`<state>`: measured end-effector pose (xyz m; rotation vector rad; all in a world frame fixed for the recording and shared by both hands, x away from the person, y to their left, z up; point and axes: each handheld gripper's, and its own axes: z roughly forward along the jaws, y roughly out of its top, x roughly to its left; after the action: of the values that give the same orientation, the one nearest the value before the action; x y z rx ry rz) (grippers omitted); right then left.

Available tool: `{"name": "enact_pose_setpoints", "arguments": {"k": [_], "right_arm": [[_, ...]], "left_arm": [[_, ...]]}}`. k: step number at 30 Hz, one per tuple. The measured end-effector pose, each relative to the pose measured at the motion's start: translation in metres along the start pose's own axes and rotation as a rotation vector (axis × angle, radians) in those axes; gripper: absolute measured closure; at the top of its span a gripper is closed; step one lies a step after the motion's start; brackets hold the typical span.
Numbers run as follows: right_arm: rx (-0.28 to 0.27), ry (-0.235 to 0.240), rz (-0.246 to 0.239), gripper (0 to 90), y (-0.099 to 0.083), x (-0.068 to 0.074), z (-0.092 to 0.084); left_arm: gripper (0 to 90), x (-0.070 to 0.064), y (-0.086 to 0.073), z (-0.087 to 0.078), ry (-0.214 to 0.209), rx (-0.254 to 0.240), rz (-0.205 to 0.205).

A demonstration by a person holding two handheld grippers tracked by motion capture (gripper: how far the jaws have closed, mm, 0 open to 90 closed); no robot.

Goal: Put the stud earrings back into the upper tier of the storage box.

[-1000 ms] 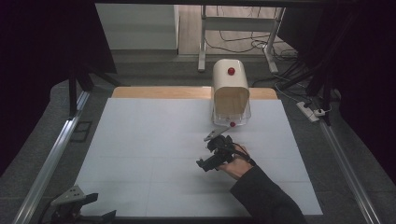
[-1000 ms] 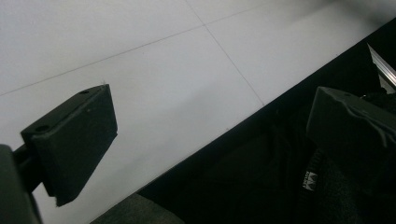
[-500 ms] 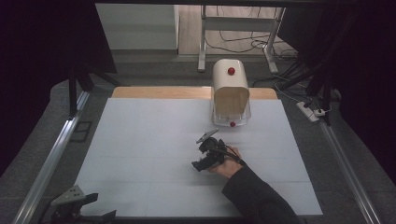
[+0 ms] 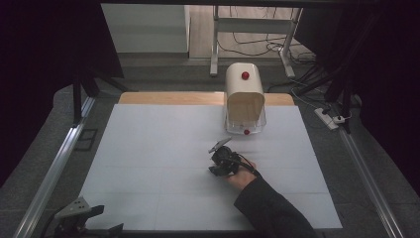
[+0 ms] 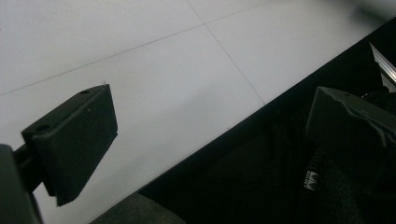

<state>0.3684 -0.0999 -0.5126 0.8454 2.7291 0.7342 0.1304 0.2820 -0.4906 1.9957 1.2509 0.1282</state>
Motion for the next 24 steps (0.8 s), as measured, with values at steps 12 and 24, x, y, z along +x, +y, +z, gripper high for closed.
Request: {"name": "enact_pose_setpoints", "arguments": {"k": [12,24], "right_arm": [[0.033,0.007,-0.003,79.9,0.000,0.000,-0.003],[-0.013,0.067,0.014,80.0,0.002,-0.004,-0.018]], "left_arm": [[2.4,0.000,0.000,0.000,0.005,0.002,-0.001],[2.5,0.000,0.000,0.000,0.004,0.003,-0.003]]}}
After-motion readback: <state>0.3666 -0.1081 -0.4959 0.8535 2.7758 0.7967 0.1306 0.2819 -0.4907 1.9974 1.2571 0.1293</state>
